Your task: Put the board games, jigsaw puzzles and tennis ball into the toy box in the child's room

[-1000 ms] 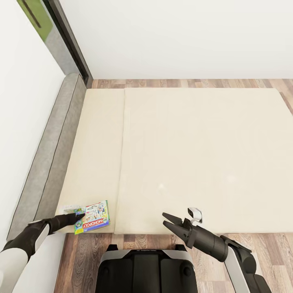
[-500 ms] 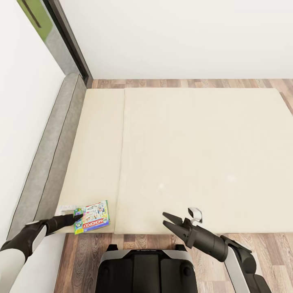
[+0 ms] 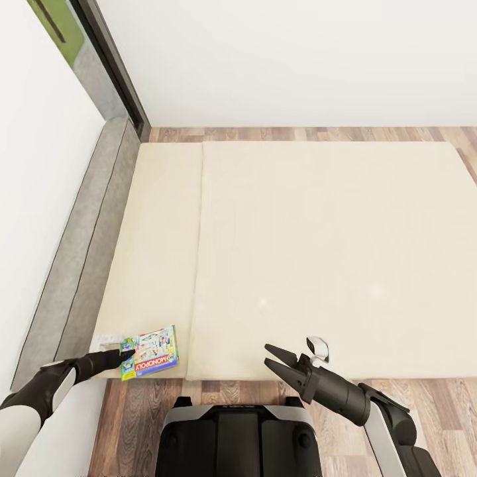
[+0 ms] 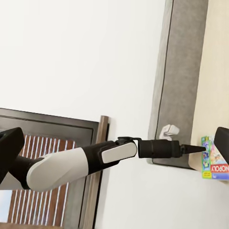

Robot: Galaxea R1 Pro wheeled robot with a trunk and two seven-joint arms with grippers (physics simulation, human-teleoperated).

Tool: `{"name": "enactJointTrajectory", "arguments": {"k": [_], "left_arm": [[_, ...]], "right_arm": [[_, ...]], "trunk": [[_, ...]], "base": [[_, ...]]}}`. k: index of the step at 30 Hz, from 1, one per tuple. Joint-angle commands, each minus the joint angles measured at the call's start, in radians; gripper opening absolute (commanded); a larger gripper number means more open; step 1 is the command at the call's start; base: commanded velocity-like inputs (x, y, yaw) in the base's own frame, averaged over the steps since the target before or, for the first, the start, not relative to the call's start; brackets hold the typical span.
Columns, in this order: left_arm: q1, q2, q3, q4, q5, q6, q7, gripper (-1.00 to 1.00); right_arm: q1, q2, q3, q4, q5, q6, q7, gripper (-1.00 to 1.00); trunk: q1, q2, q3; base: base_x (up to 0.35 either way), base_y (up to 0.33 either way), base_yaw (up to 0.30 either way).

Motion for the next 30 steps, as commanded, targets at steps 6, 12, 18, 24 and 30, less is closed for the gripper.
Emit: {"name": "enactJointTrajectory", "arguments": {"k": [6, 12, 18, 24, 30], "left_arm": [[0.000, -0.001, 0.003, -0.001, 0.004, 0.009, -0.005, 1.00], [0.000, -0.001, 0.003, -0.001, 0.004, 0.009, -0.006, 1.00], [0.000, -0.001, 0.003, -0.001, 0.002, 0.009, -0.049, 1.00], [0.000, -0.001, 0.003, 0.000, -0.001, 0.008, -0.071, 1.00], [0.000, -0.001, 0.005, -0.001, 0.000, -0.013, -0.076, 1.00]], "right_arm": [[0.000, 0.001, -0.001, 0.001, 0.000, 0.007, 0.002, 1.00], [0.000, 0.001, -0.001, 0.001, 0.001, 0.007, 0.002, 1.00], [0.000, 0.001, 0.000, 0.001, 0.002, 0.007, 0.003, 1.00], [0.000, 0.001, 0.000, 0.001, 0.002, 0.007, 0.003, 1.00], [0.000, 0.001, 0.001, 0.001, 0.002, 0.007, 0.003, 1.00]], "trunk": [[0.000, -0.002, -0.010], [0.000, -0.002, -0.020], [0.000, -0.002, -0.026], [0.000, -0.002, -0.027], [0.000, -0.002, -0.028]], "base": [[0.000, 0.000, 0.000], [0.000, 0.000, 0.000], [0.000, 0.000, 0.000], [0.000, 0.000, 0.000], [0.000, 0.000, 0.000]]}}
